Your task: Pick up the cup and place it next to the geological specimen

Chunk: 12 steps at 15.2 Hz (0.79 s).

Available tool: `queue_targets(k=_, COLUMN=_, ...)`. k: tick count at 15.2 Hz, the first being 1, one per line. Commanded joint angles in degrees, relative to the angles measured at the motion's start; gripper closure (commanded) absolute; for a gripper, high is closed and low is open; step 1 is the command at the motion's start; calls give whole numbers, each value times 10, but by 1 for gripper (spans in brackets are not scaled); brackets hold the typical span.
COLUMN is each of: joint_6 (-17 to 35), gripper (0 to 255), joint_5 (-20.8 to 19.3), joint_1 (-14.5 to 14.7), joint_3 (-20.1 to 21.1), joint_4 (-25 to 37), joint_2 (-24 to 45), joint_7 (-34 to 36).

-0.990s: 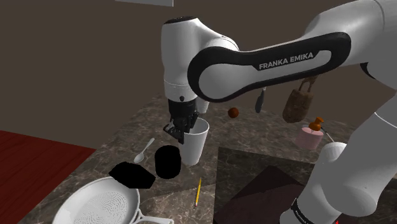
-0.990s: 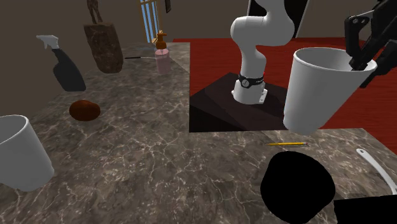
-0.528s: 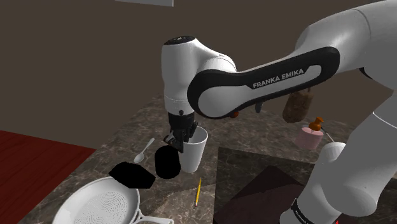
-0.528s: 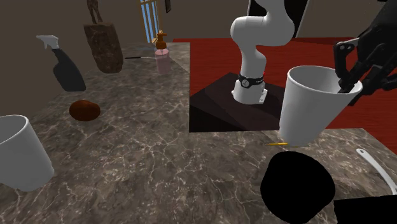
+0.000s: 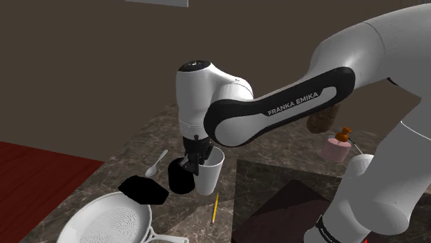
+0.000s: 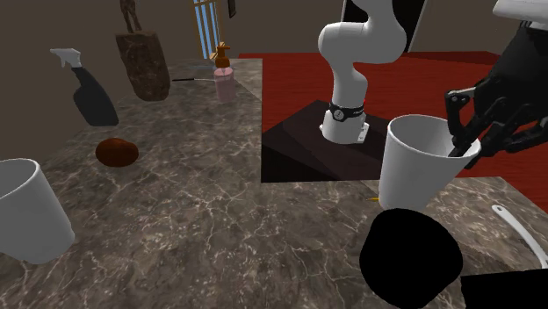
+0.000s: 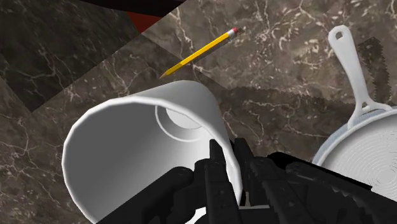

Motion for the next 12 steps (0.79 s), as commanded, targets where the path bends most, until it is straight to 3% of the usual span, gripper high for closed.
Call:
queue_targets(k=1, joint_6=15, gripper=255, joint_5=-4, joint_1=-1, joint_3=1, joint_4=-9, joint_2=6, joint_7=3)
queue_targets(k=7, joint_6=58, gripper=255, joint_5=-17, joint_1=-1, joint_3=3, joint_4=-33, joint_2=28, joint_7=17)
queue_targets(k=12, joint_6=58, gripper=255, joint_5=-17, joint_1=-2, joint_3=3, joint_4=-33, joint_2=28, joint_7=17)
